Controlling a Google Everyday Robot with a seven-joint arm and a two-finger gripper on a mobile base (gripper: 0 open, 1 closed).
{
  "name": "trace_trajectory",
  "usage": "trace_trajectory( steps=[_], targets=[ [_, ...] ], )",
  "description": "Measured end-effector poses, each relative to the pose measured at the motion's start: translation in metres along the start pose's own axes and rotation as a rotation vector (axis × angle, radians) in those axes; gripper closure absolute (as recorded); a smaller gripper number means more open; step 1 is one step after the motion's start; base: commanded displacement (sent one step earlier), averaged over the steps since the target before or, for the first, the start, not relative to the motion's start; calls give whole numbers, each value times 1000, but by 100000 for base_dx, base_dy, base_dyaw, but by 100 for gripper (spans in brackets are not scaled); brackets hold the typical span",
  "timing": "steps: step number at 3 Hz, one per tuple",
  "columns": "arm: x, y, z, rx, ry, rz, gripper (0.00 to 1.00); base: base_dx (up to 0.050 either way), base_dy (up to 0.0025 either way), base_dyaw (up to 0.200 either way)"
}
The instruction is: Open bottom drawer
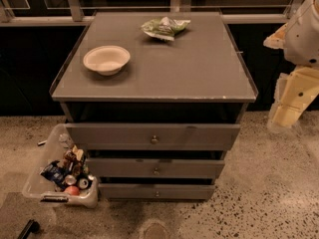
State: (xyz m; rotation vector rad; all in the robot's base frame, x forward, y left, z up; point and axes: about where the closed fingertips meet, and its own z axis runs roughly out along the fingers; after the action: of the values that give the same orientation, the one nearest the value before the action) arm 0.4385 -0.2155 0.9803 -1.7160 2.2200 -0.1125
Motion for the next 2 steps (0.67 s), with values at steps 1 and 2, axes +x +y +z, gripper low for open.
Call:
trace_trajectory(
  steps=[1,2],
  targets=[
    [6,10,16,-13,-41,45,0,0,0,0],
    [11,37,63,-80,-127,151,0,0,0,0]
  ],
)
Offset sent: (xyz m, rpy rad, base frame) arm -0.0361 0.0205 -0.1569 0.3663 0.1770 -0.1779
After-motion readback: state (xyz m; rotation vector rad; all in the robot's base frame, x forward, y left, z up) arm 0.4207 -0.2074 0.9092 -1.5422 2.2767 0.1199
